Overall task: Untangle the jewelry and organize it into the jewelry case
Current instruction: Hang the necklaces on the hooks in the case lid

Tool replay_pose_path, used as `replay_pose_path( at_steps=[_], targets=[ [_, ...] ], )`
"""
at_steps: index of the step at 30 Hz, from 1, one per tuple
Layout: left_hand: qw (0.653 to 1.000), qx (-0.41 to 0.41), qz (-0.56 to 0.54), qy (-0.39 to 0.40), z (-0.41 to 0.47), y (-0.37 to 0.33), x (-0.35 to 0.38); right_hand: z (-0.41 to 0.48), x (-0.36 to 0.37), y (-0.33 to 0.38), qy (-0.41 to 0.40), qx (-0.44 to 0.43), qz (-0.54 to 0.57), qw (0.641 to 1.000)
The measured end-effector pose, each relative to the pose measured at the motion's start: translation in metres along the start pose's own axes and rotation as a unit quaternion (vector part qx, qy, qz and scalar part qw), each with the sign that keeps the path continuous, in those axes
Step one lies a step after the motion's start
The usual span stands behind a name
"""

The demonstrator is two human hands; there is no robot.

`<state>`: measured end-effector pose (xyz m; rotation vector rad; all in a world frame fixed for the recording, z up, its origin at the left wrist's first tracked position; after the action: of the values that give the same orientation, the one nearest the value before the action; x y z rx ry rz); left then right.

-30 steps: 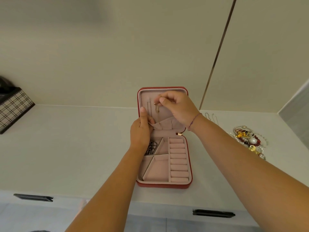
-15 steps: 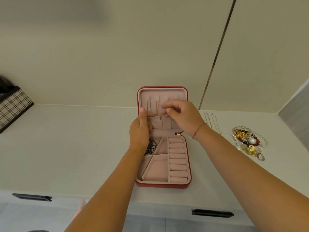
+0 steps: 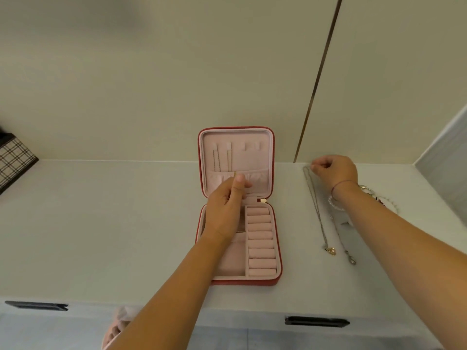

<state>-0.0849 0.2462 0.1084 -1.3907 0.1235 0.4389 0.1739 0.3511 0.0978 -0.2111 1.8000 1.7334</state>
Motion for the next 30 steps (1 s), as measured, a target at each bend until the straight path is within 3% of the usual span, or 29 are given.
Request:
replay_pose_path(
  at_steps=[16,22,26,30],
  targets=[
    [0.999,-0.015,0.038,0.033,0.001,-0.001,0.004,0.03,0.028,-0.011,0.046,0.085,-0.245,0.965],
    [0.999,-0.021,0.037,0.03,0.0,-0.004,0.003,0.024,0.034,-0.004,0.062,0.056,-0.313,0.946],
    [0.999,-0.021,0.035,0.029,0.001,-0.004,0.003,0.019,0.031,-0.006,0.076,0.019,-0.289,0.954],
    [0.999,-0.022,0.039,0.031,0.001,-0.003,0.004,0.009,0.023,-0.003,0.122,-0.037,-0.099,0.987]
  ],
)
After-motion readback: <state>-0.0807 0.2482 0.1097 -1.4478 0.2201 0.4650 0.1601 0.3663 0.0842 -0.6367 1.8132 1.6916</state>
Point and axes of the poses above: each hand's wrist, its own z-axis towards the middle knuckle, its own x-axis out of the palm, y = z × x, the point moved 5 cm from there along z, towards the middle knuckle, and after that the axes turned 9 degrees about z, right-handed, at the moved point
